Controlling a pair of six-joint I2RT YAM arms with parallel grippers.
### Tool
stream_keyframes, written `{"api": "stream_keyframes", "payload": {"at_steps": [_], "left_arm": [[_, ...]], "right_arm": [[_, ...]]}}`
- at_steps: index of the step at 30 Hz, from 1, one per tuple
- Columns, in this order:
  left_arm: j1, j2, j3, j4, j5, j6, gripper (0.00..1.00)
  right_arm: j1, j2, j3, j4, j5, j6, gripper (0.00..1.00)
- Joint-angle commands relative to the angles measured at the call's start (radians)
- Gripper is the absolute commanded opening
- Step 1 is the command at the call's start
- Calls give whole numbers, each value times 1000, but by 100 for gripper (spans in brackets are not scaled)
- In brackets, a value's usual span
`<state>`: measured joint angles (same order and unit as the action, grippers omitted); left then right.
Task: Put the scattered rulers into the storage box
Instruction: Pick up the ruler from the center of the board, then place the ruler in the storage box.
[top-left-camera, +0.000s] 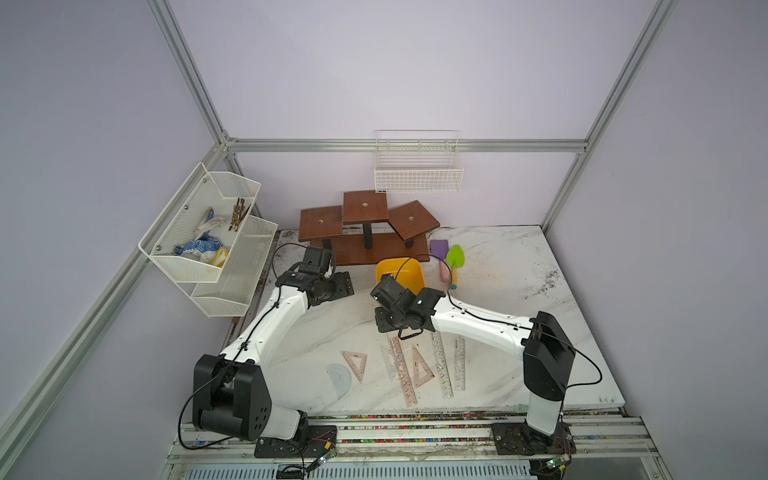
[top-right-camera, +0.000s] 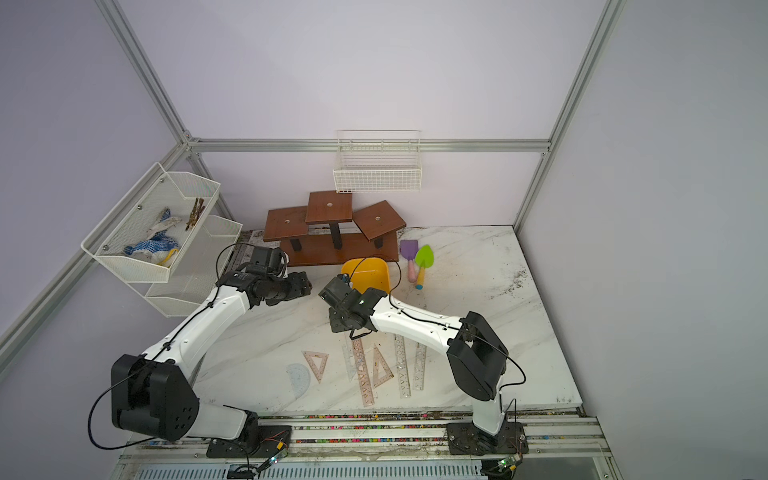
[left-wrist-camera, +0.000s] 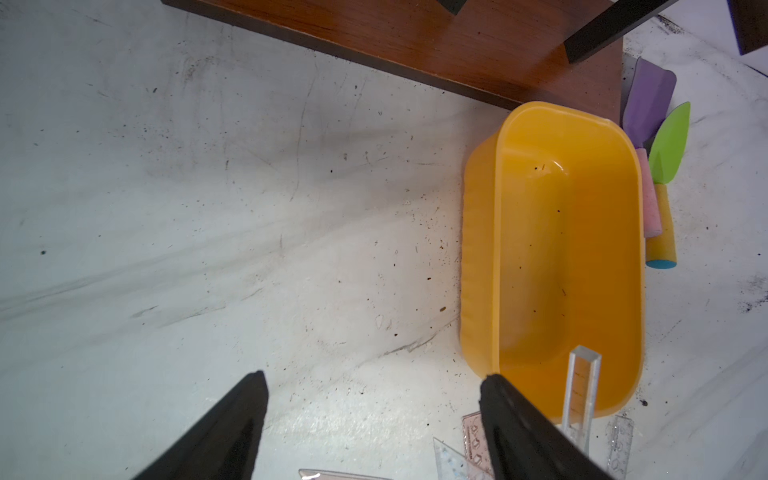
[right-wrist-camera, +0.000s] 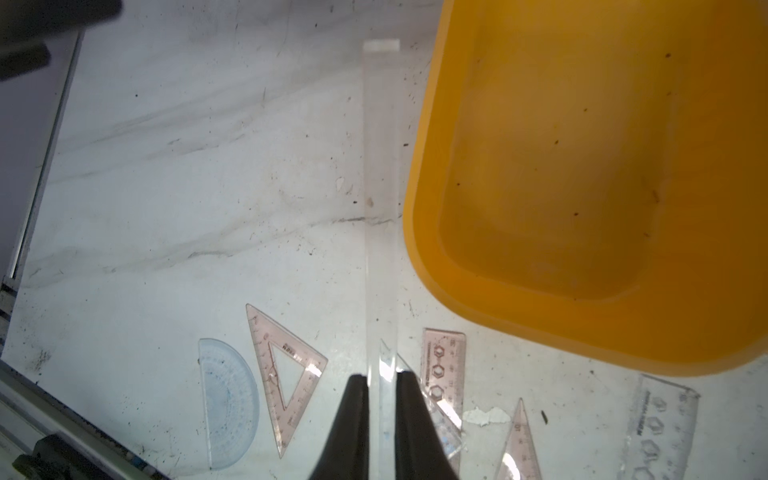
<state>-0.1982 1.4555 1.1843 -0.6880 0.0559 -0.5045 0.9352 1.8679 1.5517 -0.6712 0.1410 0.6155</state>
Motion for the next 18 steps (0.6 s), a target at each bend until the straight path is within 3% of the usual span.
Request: {"api": "stream_keyframes", "payload": {"at_steps": [1,8,18], "left_arm": [[5,20,33,60,58,5,84],[5,74,57,86,124,17,84],[6,82,26,127,144,24,84]], "right_arm": [[-55,-35,48,47,40,-50,0],[-168,113,197,57,51,-111,0],[-234,350,423,15,55,-116,0]]}}
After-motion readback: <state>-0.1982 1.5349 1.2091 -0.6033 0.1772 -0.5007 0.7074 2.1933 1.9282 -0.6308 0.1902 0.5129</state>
